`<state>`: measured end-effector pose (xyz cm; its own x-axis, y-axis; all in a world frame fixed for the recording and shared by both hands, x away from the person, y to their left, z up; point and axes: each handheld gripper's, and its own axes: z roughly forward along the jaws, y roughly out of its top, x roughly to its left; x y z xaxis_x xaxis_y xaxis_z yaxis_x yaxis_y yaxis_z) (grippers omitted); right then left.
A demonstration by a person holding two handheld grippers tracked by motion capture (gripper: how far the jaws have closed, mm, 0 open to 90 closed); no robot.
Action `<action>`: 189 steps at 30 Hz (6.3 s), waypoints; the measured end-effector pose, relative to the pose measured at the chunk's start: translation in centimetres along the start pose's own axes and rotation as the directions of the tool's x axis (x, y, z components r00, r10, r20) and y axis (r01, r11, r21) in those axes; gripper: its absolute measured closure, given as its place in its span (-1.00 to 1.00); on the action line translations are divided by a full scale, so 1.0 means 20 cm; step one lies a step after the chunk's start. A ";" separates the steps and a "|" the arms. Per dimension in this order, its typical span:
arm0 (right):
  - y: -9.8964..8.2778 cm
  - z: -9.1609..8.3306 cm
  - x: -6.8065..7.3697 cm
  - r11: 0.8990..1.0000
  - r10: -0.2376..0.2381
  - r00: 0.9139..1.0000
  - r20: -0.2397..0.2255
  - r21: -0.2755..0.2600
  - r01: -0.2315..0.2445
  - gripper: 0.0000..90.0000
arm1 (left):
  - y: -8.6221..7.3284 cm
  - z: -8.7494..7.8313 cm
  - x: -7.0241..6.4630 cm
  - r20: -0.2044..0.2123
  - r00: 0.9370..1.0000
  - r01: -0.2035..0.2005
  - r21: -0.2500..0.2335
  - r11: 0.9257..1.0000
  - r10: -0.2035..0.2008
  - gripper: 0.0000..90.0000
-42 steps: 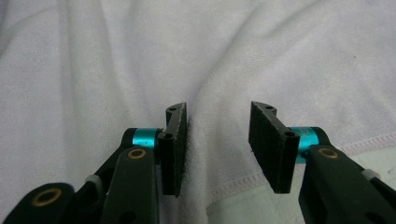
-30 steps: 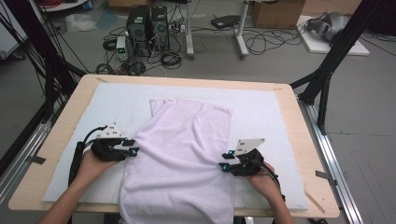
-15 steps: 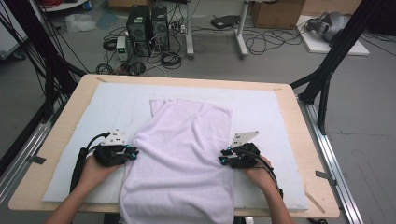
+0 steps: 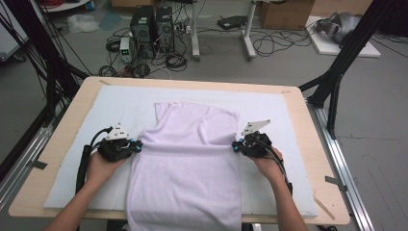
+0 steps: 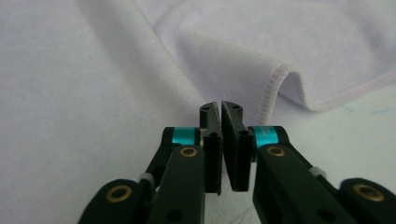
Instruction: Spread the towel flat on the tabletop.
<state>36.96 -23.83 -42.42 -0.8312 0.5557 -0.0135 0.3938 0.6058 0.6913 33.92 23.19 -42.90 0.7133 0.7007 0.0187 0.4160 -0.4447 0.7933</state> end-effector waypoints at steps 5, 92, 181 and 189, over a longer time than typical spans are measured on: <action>-0.01 -0.05 0.06 0.999 -0.030 1.000 -0.008 -0.041 0.030 0.56 | -0.01 -0.08 -0.01 0.009 1.000 -0.028 -0.008 1.000 0.028 0.49; -0.24 -0.24 0.62 0.971 -0.233 0.911 -0.341 -0.134 0.198 0.62 | -0.32 -0.44 -0.54 0.355 0.904 -0.250 -0.009 0.968 0.237 0.54; 0.02 0.02 0.01 0.998 -0.042 0.996 -0.079 -0.059 0.037 0.24 | 0.14 0.14 0.14 0.049 0.998 -0.045 0.033 0.998 0.044 0.46; -0.03 0.01 0.08 0.998 -0.033 0.993 -0.113 -0.062 0.026 0.25 | 0.02 0.02 -0.01 0.134 0.988 -0.081 0.013 0.997 0.079 0.38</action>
<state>35.50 -23.16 -42.94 -0.8829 0.4674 0.0459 0.3469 0.5833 0.7345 34.13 22.74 -42.86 0.8130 0.5823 -0.0004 0.3639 -0.5074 0.7811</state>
